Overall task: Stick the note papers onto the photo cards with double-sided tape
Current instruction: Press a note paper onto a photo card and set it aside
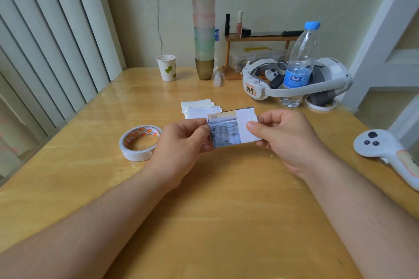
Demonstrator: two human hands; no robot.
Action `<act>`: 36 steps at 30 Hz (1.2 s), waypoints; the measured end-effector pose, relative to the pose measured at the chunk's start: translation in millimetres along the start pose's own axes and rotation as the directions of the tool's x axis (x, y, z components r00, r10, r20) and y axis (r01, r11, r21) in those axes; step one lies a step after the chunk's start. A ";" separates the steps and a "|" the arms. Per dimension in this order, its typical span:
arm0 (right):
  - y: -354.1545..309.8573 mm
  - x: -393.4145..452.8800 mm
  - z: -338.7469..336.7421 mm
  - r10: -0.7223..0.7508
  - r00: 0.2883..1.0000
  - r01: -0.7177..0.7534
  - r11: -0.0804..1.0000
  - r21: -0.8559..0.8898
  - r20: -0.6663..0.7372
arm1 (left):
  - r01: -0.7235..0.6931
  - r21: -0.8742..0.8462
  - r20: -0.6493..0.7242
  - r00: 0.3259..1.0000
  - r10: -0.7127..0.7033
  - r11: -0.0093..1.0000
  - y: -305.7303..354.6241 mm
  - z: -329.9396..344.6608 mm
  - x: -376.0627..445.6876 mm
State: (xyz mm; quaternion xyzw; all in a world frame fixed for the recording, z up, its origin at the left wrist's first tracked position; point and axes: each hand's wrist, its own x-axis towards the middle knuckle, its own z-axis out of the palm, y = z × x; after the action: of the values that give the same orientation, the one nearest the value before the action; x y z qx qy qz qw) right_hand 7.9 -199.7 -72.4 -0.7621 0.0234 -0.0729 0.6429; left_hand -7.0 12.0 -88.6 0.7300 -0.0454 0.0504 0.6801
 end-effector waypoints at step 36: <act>-5.2 -4.1 3.2 0.011 1.000 -0.011 1.000 0.026 -0.016 | -0.016 0.043 -0.056 0.998 0.018 0.999 -2.1 -0.6 1.7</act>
State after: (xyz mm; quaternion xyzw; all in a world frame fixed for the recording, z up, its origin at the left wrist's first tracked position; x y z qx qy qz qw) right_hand 3.9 -195.2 -68.1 -0.7530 0.0317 -0.0756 0.6530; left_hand -5.1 12.7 -90.4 0.7420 -0.0312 0.0778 0.6651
